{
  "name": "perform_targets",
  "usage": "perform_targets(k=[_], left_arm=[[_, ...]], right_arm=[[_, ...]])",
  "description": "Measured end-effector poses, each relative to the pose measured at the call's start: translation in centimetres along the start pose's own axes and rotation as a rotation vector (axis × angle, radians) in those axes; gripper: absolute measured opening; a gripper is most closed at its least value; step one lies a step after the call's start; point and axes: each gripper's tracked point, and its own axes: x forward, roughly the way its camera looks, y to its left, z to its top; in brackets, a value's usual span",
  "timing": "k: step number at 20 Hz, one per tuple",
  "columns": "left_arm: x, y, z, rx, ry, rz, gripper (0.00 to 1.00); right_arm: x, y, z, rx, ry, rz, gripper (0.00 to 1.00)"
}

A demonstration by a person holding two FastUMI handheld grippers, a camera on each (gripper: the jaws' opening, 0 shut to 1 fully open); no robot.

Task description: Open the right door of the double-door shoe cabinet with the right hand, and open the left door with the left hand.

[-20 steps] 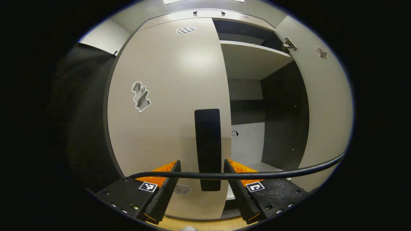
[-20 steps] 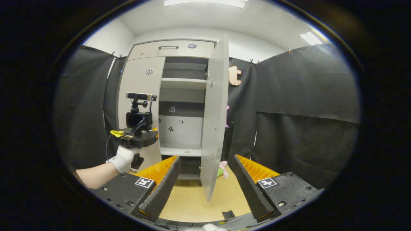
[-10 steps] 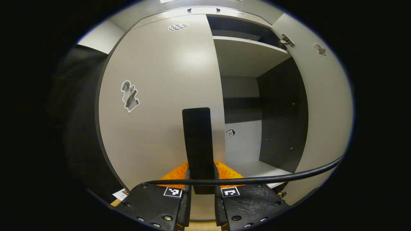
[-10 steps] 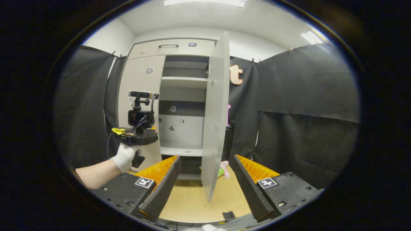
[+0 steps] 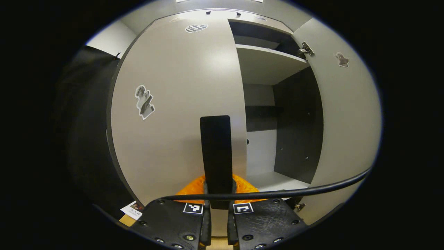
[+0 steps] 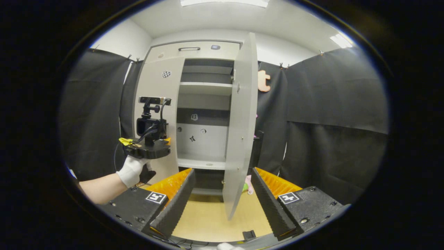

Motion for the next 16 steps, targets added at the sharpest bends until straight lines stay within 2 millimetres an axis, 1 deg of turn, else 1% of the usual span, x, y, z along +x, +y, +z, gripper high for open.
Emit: perform_targets(k=[4,5,10,15,16], left_arm=[[-1.5,0.4,-0.1,-0.012,0.001,-0.001,0.17],[-1.9,0.6,-0.1,-0.011,0.002,0.0,0.17],[-4.9,1.3,-0.4,-0.028,-0.002,-0.009,0.17],[-8.9,3.4,-0.5,-0.037,0.004,0.008,0.17],[-9.7,4.1,-0.4,-0.034,0.005,0.018,0.17]], right_arm=[[0.3,0.4,0.0,-0.008,-0.008,0.035,1.0],[0.4,0.7,0.4,-0.008,-0.008,0.044,1.0],[1.2,1.3,0.2,-0.01,-0.008,0.097,1.0],[1.7,2.7,0.3,-0.015,-0.01,0.157,1.0],[1.8,3.0,0.3,-0.014,-0.01,0.169,1.0]])
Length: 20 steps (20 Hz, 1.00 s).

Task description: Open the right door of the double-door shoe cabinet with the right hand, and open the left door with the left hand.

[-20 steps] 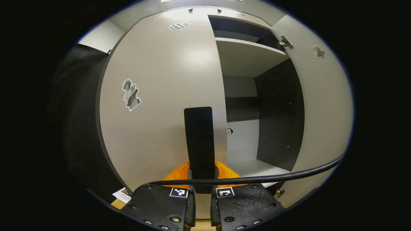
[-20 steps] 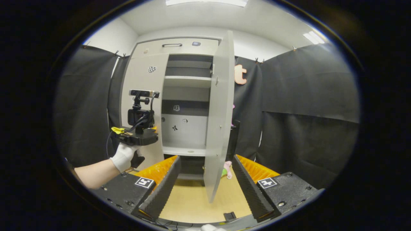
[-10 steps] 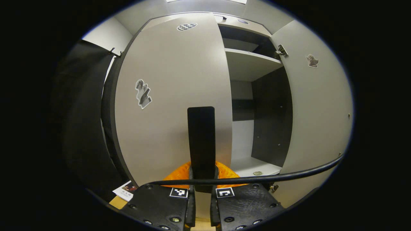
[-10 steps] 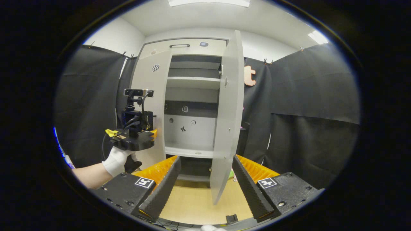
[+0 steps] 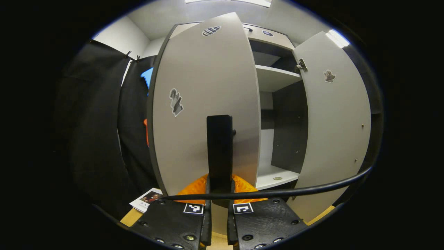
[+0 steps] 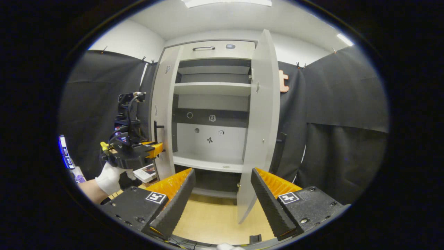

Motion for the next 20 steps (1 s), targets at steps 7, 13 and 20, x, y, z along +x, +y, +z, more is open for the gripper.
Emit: perform_targets(k=[7,13,20], left_arm=[[-6.1,8.9,-0.7,0.04,0.008,0.133,0.1],[-9.5,19.0,-2.7,-0.053,0.046,0.304,0.0],[-9.0,18.3,-4.9,0.012,0.086,0.226,0.0]], right_arm=[[0.7,2.8,0.2,-0.005,-0.004,0.075,1.0],[1.2,6.1,-0.3,-0.017,0.009,0.127,1.0],[1.5,7.8,-0.2,-0.03,0.009,0.147,1.0]])
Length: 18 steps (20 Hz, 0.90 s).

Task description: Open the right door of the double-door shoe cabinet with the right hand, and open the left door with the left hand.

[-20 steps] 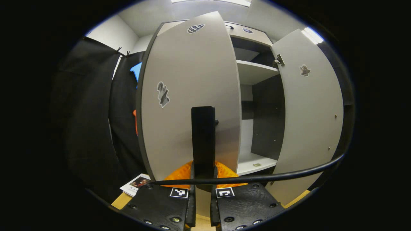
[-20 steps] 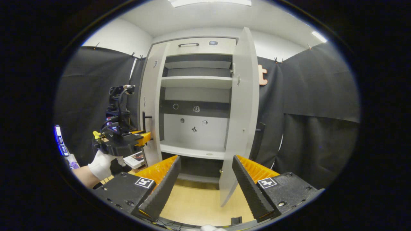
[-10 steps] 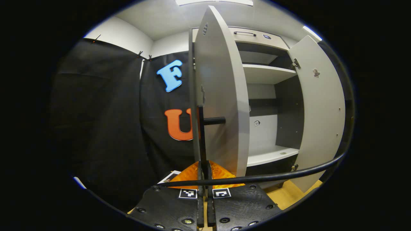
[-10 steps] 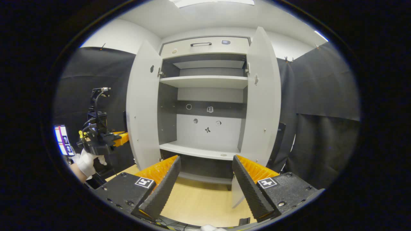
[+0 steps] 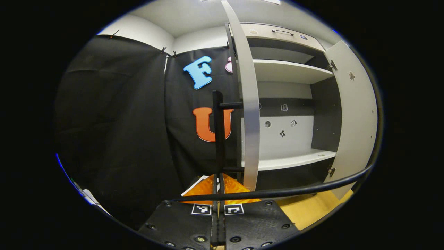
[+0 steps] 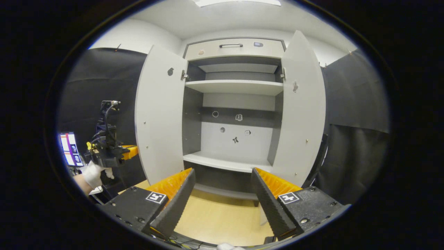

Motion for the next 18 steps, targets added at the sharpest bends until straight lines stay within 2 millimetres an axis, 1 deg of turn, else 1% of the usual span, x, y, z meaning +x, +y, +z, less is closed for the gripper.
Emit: perform_targets(k=[3,5,7,12,13,14,15,17,18], left_arm=[[-0.2,-0.1,-0.1,-0.015,0.002,-0.01,0.0],[-0.3,-0.3,0.1,-0.018,0.0,-0.019,0.0],[0.0,-0.1,0.1,-0.01,-0.004,-0.019,0.0],[-0.3,-0.7,0.2,-0.082,0.015,-0.034,0.0],[-0.1,-0.9,0.1,-0.079,0.01,-0.034,0.02],[-1.3,-0.3,0.4,-0.061,-0.001,-0.016,0.03],[-1.8,0.3,0.6,-0.047,-0.02,0.0,0.24],[-3.1,0.5,0.3,-0.051,-0.017,0.009,0.66],[-3.5,0.1,0.4,-0.065,-0.02,-0.001,0.65]], right_arm=[[-0.3,-0.4,-0.3,0.002,0.003,-0.009,1.0],[-0.2,-0.3,-0.3,0.002,0.007,-0.01,1.0],[0.0,-0.2,-0.2,0.001,0.006,-0.012,1.0],[-0.2,-0.4,-0.1,-0.003,-0.002,-0.015,1.0],[-0.1,-0.5,0.0,-0.002,-0.003,-0.017,1.0],[-0.2,-0.4,0.1,0.001,-0.003,-0.019,1.0],[-0.2,-0.5,0.1,0.003,-0.004,-0.022,1.0],[-0.3,-0.8,0.1,0.004,-0.007,-0.031,1.0],[-0.3,-0.9,0.1,0.002,-0.007,-0.033,1.0]])
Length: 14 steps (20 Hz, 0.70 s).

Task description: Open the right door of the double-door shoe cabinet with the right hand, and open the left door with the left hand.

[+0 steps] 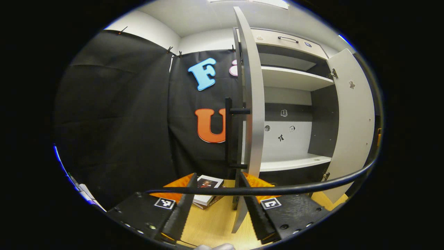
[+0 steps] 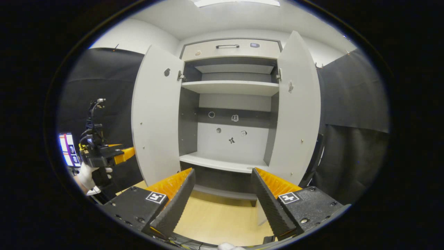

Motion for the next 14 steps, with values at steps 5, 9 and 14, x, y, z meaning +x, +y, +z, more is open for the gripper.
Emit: perform_targets(k=[5,9,14], left_arm=[[-3.9,-1.6,2.3,0.017,-0.035,-0.025,0.88],[-7.9,-4.3,6.4,0.084,-0.115,-0.052,0.88],[-11.5,-6.8,9.0,0.115,-0.149,-0.084,0.92]], right_arm=[[-0.1,-0.2,0.5,-0.003,-0.013,-0.016,1.0],[-0.9,-1.4,1.0,0.008,-0.03,-0.054,1.0],[-2.6,-4.0,2.1,0.025,-0.063,-0.137,1.0]])
